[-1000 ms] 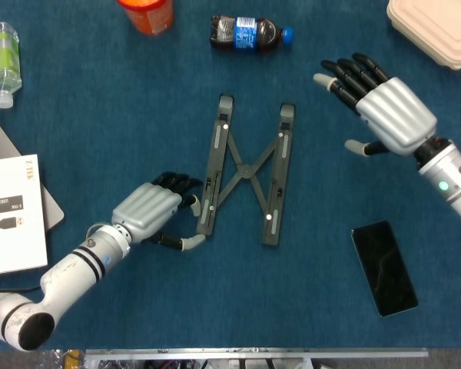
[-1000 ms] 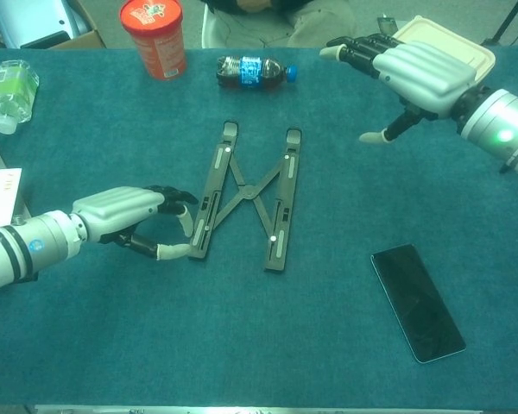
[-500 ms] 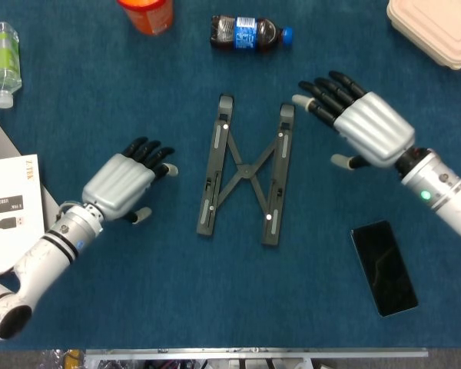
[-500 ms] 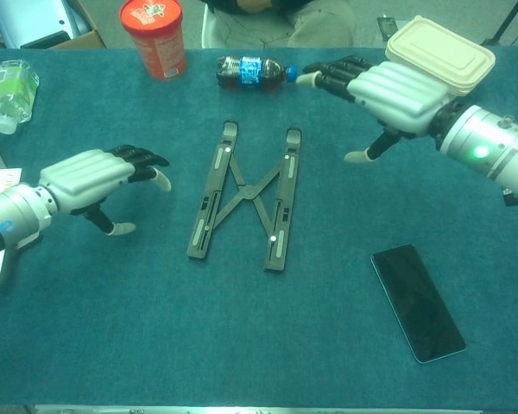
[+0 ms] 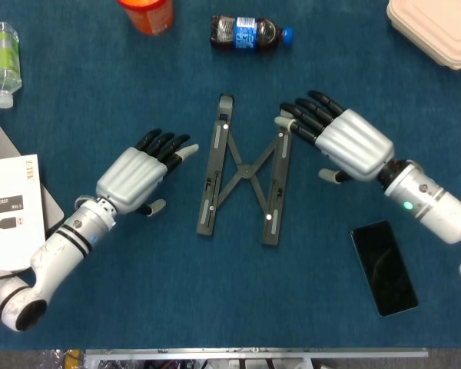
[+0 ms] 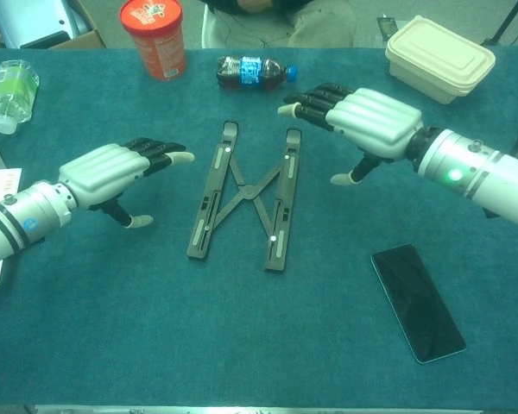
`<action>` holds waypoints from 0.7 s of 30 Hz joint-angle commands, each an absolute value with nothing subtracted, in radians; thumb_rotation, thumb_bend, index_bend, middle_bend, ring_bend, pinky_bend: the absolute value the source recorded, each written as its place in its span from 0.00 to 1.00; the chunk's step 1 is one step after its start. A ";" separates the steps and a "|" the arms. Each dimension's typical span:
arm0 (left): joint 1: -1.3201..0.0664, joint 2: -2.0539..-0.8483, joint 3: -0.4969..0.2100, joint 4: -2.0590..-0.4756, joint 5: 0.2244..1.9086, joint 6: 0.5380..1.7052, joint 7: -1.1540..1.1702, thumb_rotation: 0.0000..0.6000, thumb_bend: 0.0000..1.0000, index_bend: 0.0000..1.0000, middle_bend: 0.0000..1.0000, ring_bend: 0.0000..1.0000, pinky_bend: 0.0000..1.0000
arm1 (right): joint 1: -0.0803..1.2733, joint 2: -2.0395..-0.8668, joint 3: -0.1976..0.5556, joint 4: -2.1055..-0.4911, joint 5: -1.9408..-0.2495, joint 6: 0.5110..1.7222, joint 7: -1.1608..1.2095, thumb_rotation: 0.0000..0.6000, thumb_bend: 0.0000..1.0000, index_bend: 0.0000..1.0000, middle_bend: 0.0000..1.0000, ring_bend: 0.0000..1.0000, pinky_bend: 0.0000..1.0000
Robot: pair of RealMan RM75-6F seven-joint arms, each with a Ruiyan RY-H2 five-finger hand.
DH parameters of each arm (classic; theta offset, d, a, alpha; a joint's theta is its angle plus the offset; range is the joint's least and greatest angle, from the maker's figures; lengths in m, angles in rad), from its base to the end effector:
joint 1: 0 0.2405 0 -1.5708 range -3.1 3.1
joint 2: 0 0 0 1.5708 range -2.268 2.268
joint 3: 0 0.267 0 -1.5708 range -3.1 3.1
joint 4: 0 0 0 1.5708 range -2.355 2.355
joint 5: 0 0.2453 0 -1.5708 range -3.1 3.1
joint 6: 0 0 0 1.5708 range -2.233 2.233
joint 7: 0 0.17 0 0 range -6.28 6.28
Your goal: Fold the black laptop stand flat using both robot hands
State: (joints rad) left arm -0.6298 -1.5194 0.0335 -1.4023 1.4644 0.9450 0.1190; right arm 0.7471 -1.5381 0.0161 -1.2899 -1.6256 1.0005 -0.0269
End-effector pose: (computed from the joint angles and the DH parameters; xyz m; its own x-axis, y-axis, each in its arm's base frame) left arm -0.2140 0.3114 -0.0836 0.5487 0.3634 0.7529 0.7837 -0.5371 -0.3119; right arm -0.1659 -0.3555 -0.0715 0.5865 -0.1718 0.7915 -0.6471 -0.6872 0.3303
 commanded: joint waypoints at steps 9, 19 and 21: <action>-0.641 -1.574 0.007 -1.376 1.402 0.900 0.150 1.00 0.25 0.00 0.00 0.00 0.00 | 0.757 -1.613 0.001 -1.209 -1.628 0.980 -0.011 1.00 0.12 0.00 0.00 0.00 0.00; -0.643 -1.600 0.003 -1.365 1.394 0.892 0.149 1.00 0.25 0.00 0.00 0.00 0.00 | 0.773 -1.683 -0.008 -1.118 -1.643 0.970 -0.006 1.00 0.12 0.00 0.00 0.00 0.00; -0.641 -1.602 0.002 -1.365 1.394 0.896 0.146 1.00 0.25 0.00 0.00 0.00 0.00 | 0.779 -1.700 -0.008 -1.096 -1.648 0.971 -0.004 1.00 0.12 0.00 0.00 0.00 0.00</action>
